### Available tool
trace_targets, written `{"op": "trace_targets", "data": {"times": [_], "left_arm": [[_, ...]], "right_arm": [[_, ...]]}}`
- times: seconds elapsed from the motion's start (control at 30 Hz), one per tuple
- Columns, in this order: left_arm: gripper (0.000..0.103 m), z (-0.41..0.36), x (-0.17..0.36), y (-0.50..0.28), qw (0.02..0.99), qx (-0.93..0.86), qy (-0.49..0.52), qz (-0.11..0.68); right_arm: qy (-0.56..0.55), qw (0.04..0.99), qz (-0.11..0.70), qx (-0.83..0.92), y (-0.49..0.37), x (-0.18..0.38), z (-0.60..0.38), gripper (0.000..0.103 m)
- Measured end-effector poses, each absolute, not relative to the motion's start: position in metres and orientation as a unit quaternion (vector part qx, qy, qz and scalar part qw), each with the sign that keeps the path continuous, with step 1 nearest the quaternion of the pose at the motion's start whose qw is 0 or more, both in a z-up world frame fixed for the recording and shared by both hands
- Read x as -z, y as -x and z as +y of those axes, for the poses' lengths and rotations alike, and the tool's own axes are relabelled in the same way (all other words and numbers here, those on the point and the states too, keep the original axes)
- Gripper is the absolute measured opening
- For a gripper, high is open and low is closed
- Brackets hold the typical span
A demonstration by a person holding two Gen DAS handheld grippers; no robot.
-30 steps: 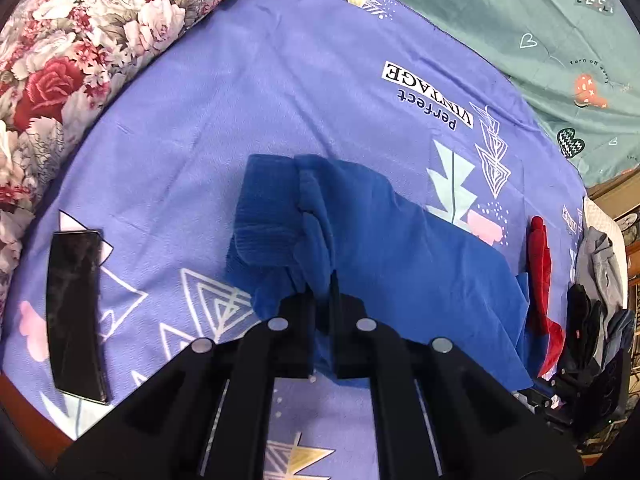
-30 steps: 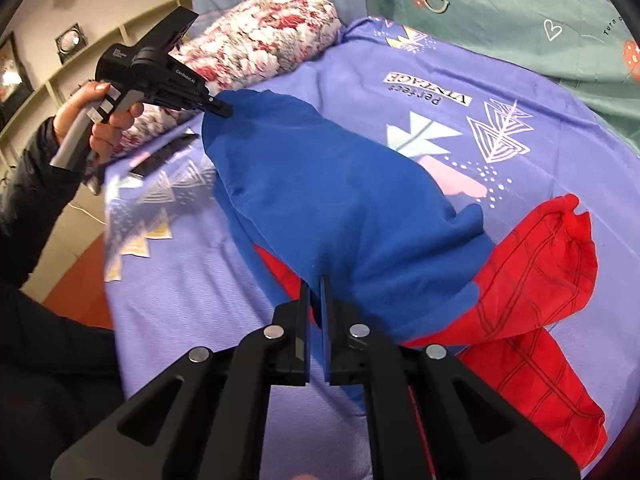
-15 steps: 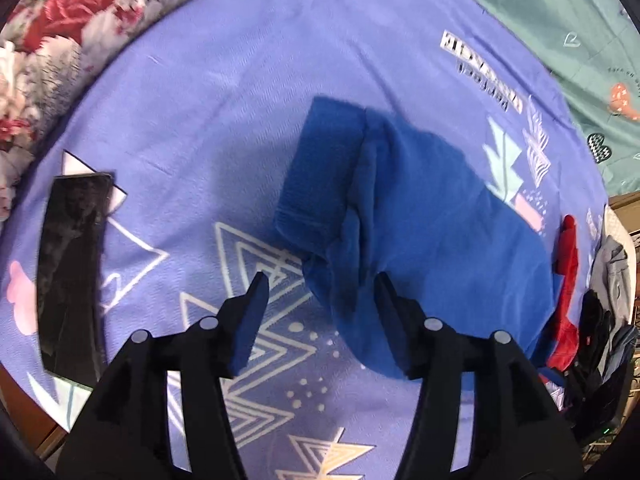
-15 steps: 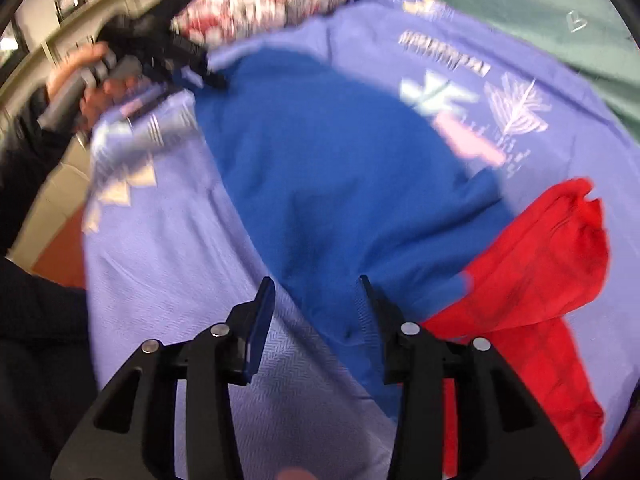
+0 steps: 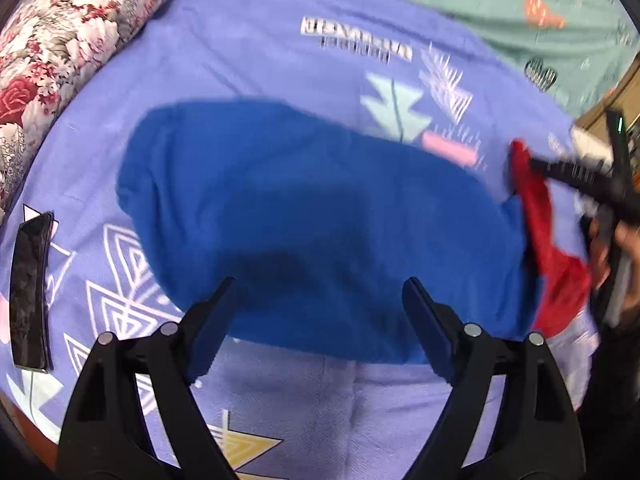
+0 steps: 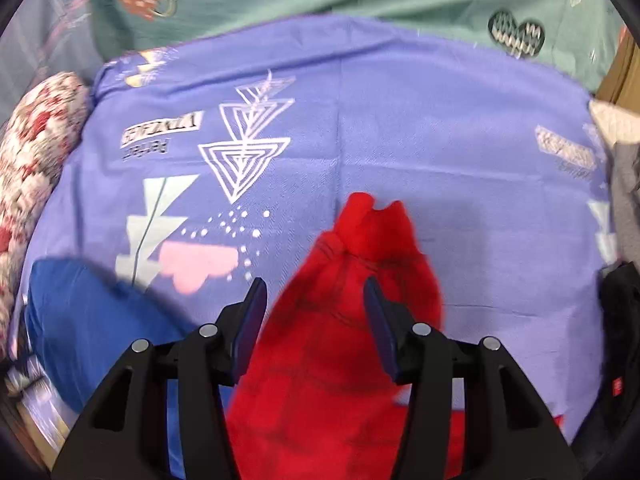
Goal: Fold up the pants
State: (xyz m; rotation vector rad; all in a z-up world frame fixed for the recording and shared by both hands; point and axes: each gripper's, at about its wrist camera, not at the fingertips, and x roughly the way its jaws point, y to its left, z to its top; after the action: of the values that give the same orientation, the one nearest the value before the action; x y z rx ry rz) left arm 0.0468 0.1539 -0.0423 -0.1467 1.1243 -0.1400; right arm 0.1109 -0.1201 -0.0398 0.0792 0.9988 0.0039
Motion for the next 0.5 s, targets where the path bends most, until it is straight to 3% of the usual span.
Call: {"op": "trace_targets", "data": {"times": [0.1,0.17,0.2,0.23,0.37,0.5], "left_arm": [[0.085,0.142,0.070,-0.048,0.830,0.044,0.037,0.555],[0.085,0.144,0.075,-0.046,0.832,0.044,0.039,0.552],[0.085,0.146,0.074,-0.045,0.832,0.046,0.042,0.552],[0.085,0.147,0.074,-0.047,0.830,0.047,0.046,0.554],[0.085,0.157,0.073,-0.051,0.822,0.054,0.077,0.561],[0.087,0.153,0.073,-0.050,0.824,0.054,0.054,0.562]], "right_arm": [[-0.070,0.862,0.502,0.011,-0.129,0.052,-0.117,0.051],[-0.054,0.857,0.511,0.030,-0.132,0.058,-0.111,0.045],[-0.025,0.854,0.517,0.049,-0.136,0.063,-0.106,0.026],[0.001,0.849,0.525,0.066,-0.139,0.069,-0.103,0.014],[0.003,0.838,0.542,0.063,-0.145,0.074,-0.113,0.006],[-0.057,0.871,0.486,0.033,-0.111,0.040,-0.144,0.004]]}}
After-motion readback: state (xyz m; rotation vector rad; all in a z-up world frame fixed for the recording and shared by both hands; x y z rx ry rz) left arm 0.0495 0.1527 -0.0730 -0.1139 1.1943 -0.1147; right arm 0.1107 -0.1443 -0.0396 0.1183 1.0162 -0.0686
